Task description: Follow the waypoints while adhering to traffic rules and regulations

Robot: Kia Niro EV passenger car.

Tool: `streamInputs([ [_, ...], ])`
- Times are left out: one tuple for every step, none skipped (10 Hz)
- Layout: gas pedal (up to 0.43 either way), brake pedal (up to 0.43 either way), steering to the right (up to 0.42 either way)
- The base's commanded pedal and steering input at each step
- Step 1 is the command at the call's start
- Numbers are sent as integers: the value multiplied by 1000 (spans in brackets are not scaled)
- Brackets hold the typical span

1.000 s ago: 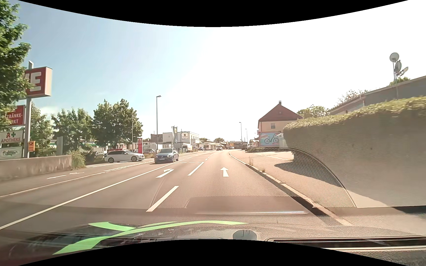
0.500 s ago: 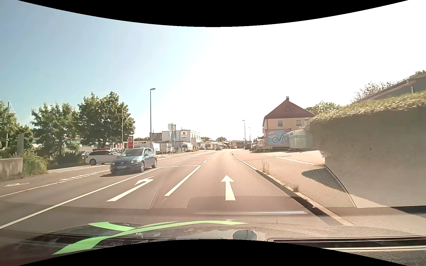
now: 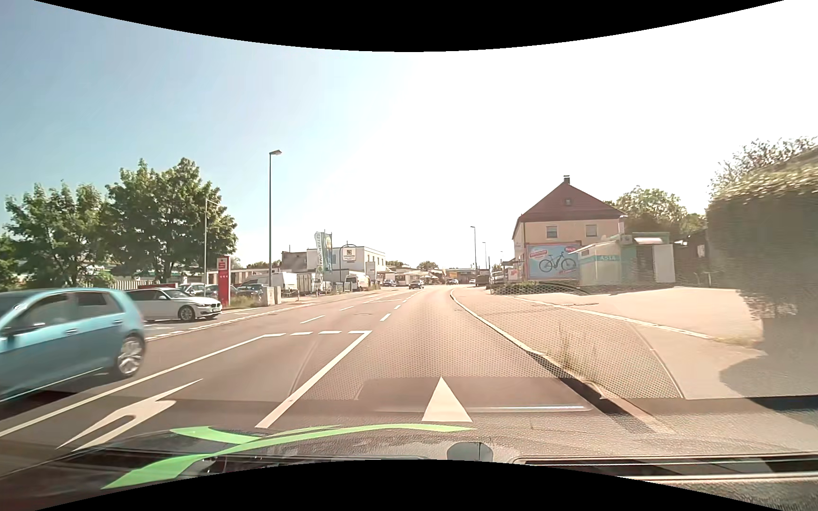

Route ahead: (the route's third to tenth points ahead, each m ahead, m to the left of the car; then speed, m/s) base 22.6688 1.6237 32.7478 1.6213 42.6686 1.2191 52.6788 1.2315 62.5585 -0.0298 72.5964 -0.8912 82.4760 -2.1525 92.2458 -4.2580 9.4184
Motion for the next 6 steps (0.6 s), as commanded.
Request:
streamInputs([
  [209, 0, -4],
  [209, 0, -3],
  [209, 0, -4],
  [209, 0, -4],
  [209, 0, -3],
  [209, 0, -2],
])
